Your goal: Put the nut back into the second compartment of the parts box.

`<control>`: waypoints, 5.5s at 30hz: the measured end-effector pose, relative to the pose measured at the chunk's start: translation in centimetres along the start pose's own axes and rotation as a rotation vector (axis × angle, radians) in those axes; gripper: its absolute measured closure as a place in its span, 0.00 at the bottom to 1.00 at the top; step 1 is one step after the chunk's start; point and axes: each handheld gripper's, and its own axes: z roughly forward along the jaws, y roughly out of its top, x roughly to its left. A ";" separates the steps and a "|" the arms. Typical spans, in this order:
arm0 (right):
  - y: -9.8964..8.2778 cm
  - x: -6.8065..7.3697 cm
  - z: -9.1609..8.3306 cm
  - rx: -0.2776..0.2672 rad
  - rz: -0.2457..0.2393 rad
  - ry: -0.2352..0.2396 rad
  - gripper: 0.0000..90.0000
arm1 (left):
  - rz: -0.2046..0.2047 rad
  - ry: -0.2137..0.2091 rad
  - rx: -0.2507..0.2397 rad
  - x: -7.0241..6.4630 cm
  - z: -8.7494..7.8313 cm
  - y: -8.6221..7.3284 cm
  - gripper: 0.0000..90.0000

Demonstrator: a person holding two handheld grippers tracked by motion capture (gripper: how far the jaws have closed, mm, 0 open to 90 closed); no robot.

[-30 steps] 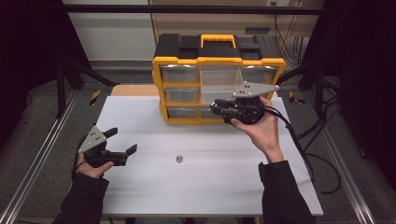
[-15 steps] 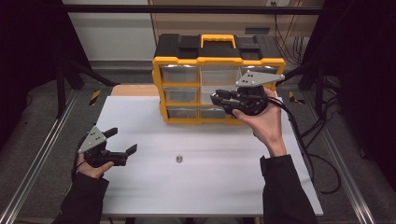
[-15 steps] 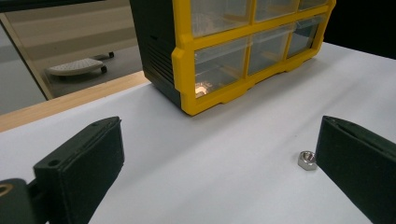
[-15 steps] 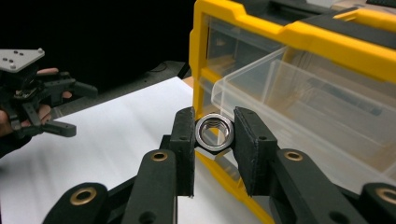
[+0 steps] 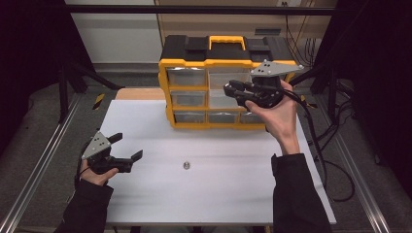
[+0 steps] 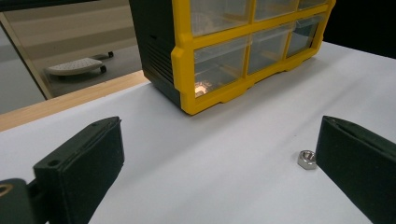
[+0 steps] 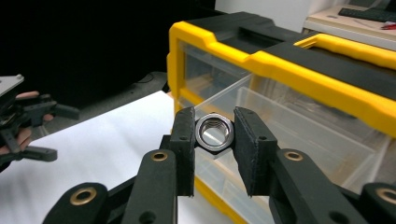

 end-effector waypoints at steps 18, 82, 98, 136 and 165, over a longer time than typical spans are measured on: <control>0.5 -2.0 1.1 -0.003 0.033 -0.082 0.78 | 0.002 -0.002 0.004 0.0 0.1 -0.1 0.00; -1.0 -3.7 1.3 -0.063 0.037 -0.150 0.20 | 0.005 -0.003 0.008 -0.1 0.1 -0.1 0.01; -2.3 -1.8 -0.7 -0.071 0.013 -0.087 0.07 | 0.005 -0.003 0.006 -0.1 0.0 0.0 0.00; -10.2 1.3 0.0 0.011 -0.004 -0.022 0.06 | 0.003 -0.003 0.003 -0.1 0.0 0.0 0.00; -12.9 4.9 5.6 0.110 -0.027 0.061 0.07 | 0.003 -0.005 0.002 -0.1 0.0 0.0 0.00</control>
